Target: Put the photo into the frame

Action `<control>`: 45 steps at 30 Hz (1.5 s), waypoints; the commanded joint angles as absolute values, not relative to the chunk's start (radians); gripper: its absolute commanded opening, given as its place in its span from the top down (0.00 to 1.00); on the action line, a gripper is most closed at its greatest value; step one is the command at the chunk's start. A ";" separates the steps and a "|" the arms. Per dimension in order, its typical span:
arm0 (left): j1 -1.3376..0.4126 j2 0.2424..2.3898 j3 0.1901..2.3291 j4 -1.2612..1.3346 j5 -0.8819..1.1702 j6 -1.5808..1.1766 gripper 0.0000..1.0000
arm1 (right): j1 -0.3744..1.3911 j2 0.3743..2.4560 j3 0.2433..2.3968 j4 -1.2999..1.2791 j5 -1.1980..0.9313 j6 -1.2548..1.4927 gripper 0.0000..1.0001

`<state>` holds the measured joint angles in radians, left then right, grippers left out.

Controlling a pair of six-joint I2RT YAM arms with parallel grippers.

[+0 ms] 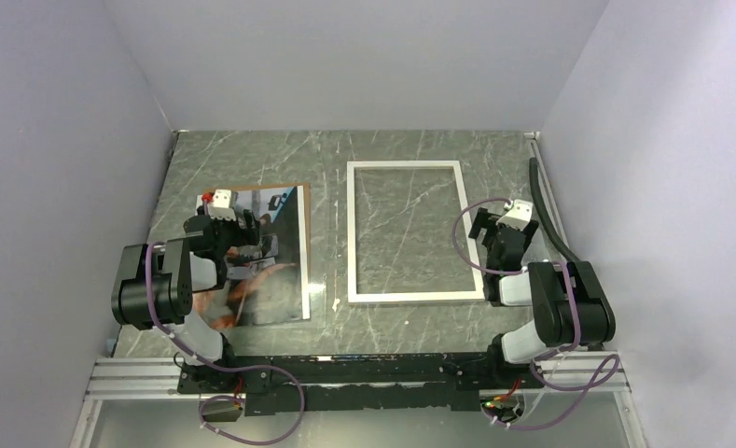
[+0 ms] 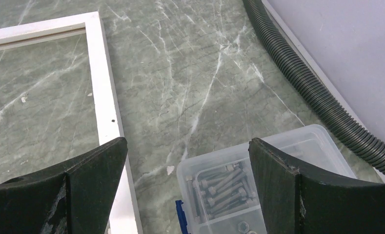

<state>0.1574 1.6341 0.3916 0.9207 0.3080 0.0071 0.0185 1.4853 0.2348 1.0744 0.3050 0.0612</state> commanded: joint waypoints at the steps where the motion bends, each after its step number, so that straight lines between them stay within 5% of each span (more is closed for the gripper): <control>1: 0.155 1.633 0.392 0.959 0.302 0.012 0.05 | 0.020 1.480 0.244 1.131 0.301 0.060 0.00; 17: 0.166 1.602 0.410 0.912 0.353 0.016 0.05 | 0.032 1.430 0.270 1.046 0.396 0.083 0.00; 25: 0.185 1.425 0.772 0.160 0.387 0.017 0.05 | 0.036 1.209 0.602 0.429 0.376 0.269 0.00; 32: 0.206 1.385 1.139 -0.327 0.402 -0.034 0.05 | 0.021 1.334 1.052 0.027 -0.148 0.542 0.00; 35: 0.230 1.424 1.308 -0.498 0.389 -0.040 0.05 | 0.003 1.415 1.035 0.243 -0.538 0.733 0.00; 38: 0.285 1.465 1.420 -0.614 0.440 -0.057 0.05 | 0.031 1.529 0.997 0.459 -0.695 0.875 0.00; 41: 0.332 1.498 1.462 -0.677 0.498 -0.089 0.07 | 0.231 1.555 1.221 -0.092 -0.237 0.531 0.00; 45: 0.340 1.506 1.477 -0.719 0.482 -0.067 0.07 | 0.423 1.616 1.408 -0.327 0.113 0.384 0.00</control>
<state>0.3359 1.4860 1.4464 -0.5747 0.4480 -0.0536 0.2562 1.6318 1.2064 -0.0502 -0.1970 0.5713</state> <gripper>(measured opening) 0.930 0.997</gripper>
